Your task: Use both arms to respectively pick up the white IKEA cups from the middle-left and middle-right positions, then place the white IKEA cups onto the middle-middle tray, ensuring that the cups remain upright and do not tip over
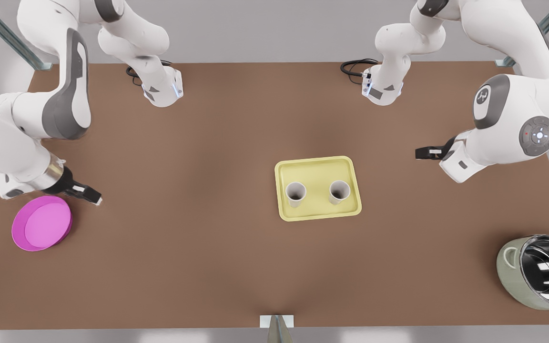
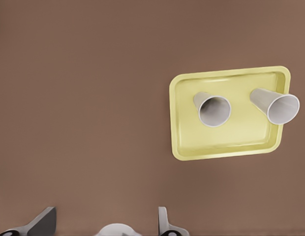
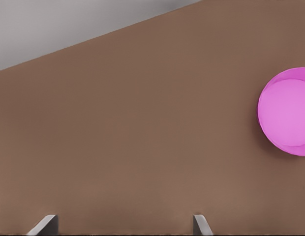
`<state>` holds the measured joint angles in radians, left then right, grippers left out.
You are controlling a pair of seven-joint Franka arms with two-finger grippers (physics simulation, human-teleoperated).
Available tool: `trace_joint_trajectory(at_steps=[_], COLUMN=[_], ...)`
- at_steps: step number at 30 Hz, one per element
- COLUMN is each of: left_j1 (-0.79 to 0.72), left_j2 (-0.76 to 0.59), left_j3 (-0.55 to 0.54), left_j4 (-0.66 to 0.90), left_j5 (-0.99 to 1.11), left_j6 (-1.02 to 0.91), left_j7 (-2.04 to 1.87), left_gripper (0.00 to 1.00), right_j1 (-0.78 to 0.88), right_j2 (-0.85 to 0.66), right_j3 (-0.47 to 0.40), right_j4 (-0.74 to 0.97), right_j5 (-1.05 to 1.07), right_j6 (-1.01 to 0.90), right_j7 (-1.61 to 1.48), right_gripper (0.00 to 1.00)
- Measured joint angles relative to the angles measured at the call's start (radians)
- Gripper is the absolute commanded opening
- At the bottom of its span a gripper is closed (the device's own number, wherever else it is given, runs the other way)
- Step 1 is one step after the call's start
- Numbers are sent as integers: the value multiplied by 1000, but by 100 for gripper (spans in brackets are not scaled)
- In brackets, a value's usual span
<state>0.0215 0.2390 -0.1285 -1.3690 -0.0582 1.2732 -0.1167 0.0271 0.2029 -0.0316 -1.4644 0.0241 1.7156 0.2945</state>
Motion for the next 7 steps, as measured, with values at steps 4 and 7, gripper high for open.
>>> trace_joint_trajectory(at_steps=[4,7], left_j1=[-1,1], left_j2=[4,3], left_j3=[0,0], left_j4=[1,3], left_j5=[-2,-1], left_j6=[-3,-5], left_j7=[7,11], left_gripper=[100,100], right_j1=[-2,-16], right_j2=[-28,-29], right_j3=[1,0], right_j4=[-10,-12], right_j5=[-26,-23], right_j6=[-76,-108], right_j7=[-53,-89], right_gripper=[100,100])
